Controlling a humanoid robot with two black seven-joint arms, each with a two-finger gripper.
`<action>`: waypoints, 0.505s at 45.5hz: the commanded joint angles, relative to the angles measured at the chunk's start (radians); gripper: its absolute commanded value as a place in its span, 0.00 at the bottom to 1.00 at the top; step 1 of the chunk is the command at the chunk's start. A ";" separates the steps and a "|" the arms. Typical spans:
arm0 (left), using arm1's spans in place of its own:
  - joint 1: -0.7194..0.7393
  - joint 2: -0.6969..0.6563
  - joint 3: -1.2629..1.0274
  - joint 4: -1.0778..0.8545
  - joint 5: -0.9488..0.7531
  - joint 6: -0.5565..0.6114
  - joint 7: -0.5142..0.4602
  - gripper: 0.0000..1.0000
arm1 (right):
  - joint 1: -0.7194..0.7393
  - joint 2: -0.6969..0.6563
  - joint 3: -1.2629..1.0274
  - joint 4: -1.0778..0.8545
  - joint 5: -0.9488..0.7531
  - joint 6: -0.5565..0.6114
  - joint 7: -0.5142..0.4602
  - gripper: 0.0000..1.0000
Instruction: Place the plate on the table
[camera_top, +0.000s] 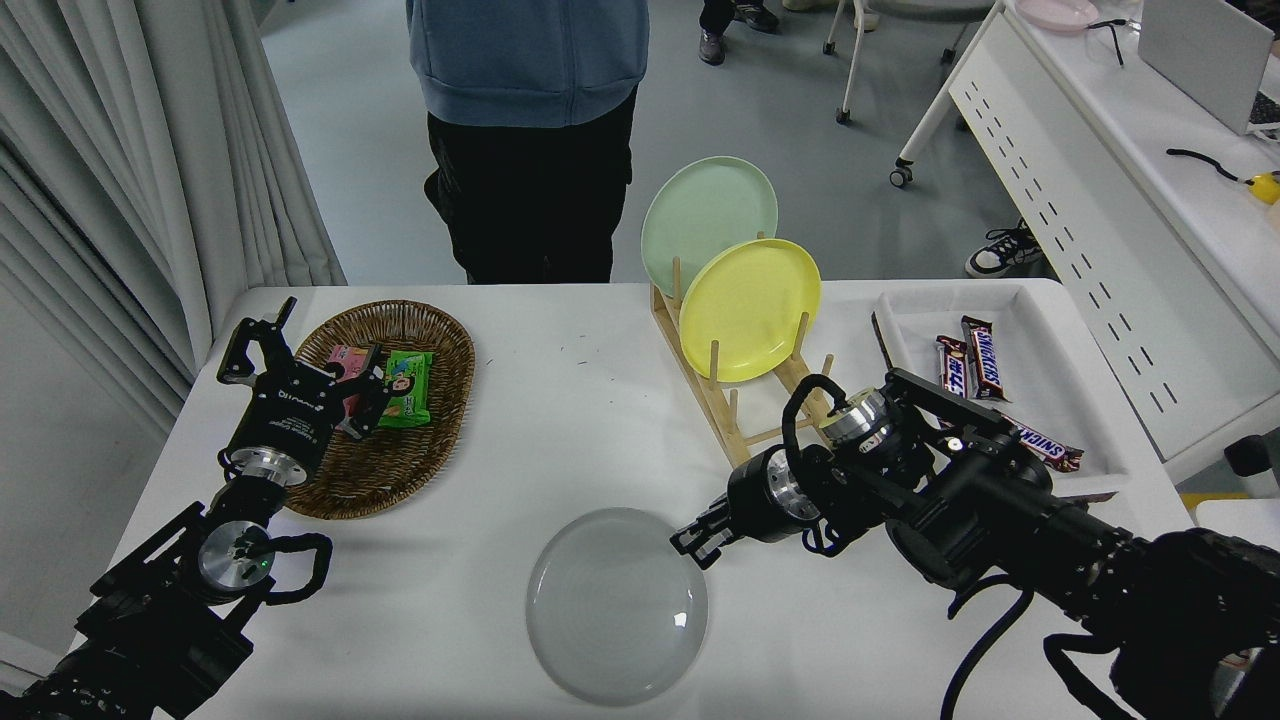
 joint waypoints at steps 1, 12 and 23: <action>0.000 0.000 -0.001 0.001 0.000 0.000 0.000 1.00 | 0.001 -0.001 0.002 0.000 0.000 0.000 0.000 0.00; 0.000 0.000 -0.001 0.001 0.000 0.000 0.000 1.00 | 0.002 -0.001 0.004 0.000 0.000 0.000 0.000 0.09; 0.000 0.000 0.001 0.001 0.000 0.000 0.000 1.00 | 0.004 -0.001 0.010 -0.003 0.003 0.000 0.000 0.52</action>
